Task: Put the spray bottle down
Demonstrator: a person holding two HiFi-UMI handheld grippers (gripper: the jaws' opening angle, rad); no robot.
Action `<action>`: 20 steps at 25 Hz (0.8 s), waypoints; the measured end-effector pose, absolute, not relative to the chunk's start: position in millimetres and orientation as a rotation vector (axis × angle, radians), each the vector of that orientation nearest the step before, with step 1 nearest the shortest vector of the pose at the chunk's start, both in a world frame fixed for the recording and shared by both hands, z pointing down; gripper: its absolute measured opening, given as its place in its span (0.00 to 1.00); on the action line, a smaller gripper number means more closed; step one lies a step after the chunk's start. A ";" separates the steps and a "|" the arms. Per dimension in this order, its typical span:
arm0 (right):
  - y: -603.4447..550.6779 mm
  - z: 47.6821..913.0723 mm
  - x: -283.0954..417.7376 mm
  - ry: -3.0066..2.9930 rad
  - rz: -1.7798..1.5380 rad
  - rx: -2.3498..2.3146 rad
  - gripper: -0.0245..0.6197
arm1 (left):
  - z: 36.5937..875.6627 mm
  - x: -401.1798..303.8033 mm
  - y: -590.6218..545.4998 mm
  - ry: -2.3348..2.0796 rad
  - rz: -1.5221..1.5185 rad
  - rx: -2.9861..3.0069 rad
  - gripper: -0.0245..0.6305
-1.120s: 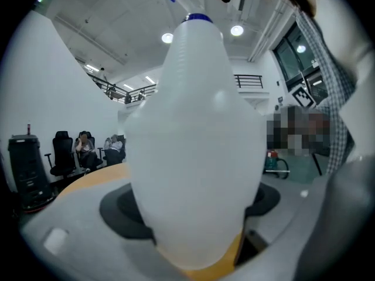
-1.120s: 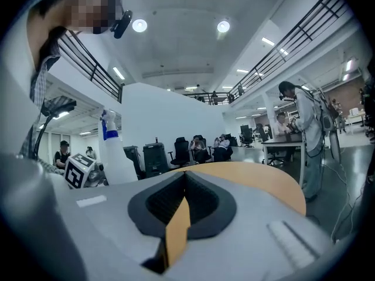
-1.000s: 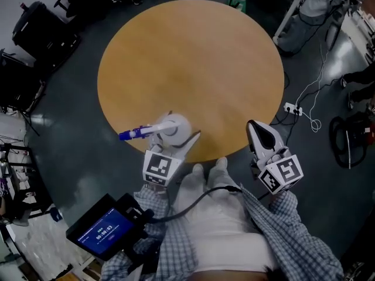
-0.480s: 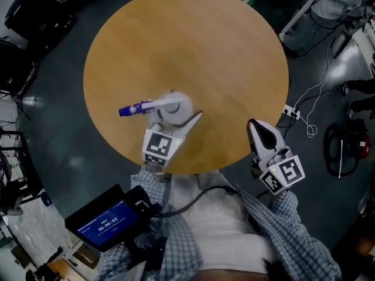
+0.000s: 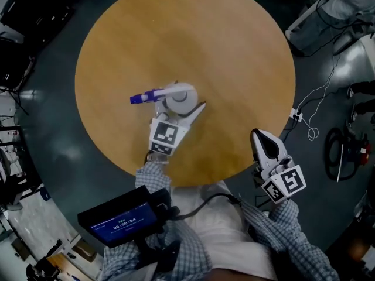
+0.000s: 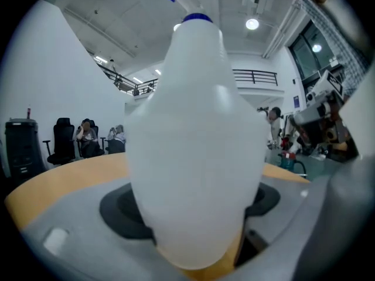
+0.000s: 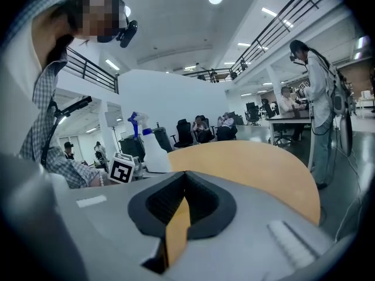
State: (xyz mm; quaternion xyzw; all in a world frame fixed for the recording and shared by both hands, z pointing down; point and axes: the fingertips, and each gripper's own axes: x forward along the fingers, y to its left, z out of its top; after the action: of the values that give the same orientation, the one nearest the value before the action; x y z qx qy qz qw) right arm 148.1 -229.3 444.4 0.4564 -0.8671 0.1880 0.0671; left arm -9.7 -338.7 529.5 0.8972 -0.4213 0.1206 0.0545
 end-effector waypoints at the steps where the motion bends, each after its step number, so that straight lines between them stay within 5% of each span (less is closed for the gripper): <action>1: -230.2 448.0 150.5 -2.605 0.580 1.378 0.04 | 533.9 -9.3 -343.9 -1.280 0.374 2.720 0.68; 20: -226.0 462.0 169.8 -2.548 0.614 1.397 0.04 | 561.0 -13.4 -383.1 -1.357 0.329 2.695 0.68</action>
State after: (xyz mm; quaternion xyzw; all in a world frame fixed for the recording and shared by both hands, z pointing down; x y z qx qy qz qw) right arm 169.8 -226.0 462.0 0.4688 -0.8547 0.2059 0.0858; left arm -13.4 -383.1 561.0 0.8867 -0.4463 0.1081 0.0532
